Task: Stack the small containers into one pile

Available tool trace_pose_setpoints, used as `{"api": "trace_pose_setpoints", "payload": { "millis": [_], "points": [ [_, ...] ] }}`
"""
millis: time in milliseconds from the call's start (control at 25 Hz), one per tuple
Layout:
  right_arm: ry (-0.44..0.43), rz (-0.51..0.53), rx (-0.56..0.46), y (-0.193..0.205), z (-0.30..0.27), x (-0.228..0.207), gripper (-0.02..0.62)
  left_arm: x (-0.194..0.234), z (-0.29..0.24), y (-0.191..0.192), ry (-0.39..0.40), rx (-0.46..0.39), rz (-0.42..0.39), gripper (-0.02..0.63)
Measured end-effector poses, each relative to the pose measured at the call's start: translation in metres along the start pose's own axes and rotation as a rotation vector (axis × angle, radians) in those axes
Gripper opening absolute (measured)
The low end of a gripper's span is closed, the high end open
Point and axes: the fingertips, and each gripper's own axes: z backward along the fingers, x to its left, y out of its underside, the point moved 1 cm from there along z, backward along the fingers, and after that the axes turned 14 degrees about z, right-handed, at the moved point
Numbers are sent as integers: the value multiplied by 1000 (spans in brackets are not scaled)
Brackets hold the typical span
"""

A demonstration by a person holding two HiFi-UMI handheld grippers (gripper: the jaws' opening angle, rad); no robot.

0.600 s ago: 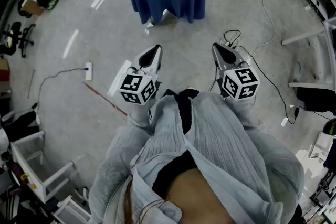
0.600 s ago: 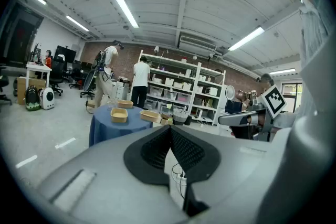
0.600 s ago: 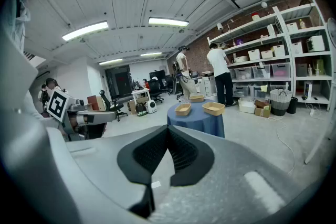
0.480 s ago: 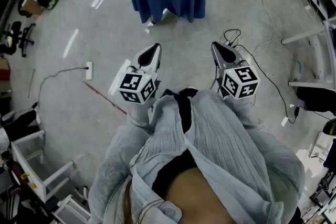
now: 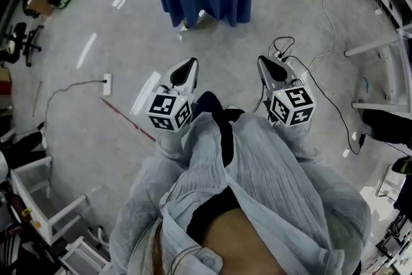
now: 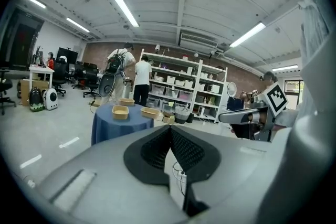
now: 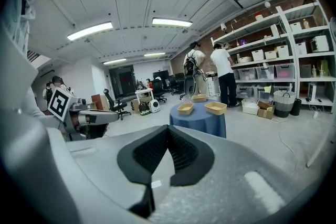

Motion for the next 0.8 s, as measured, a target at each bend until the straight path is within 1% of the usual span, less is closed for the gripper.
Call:
{"api": "trace_pose_setpoints", "payload": {
  "millis": [80, 240, 280, 360, 560, 640, 800],
  "points": [
    [-7, -7, 1, 4, 4, 2, 2, -6, 1, 7, 4, 14, 6, 15],
    [17, 0, -37, -2, 8, -2, 3, -12, 2, 10, 7, 22, 18, 15],
    [13, 6, -39, -3, 8, -3, 17, -11, 1, 10, 5, 22, 20, 15],
    [0, 8, -35, -1, 6, -3, 119, -11, -2, 11, 4, 25, 19, 15],
    [7, -18, -24, 4, 0, -7, 217, -10, -10, 13, 13, 35, 18, 15],
    [5, -25, -15, 5, -3, -9, 233, -7, -15, 12, 11, 41, 19, 15],
    [-5, -31, -4, 5, -12, -21, 233, -3, -29, 8, 4, 51, 22, 15]
  ]
}}
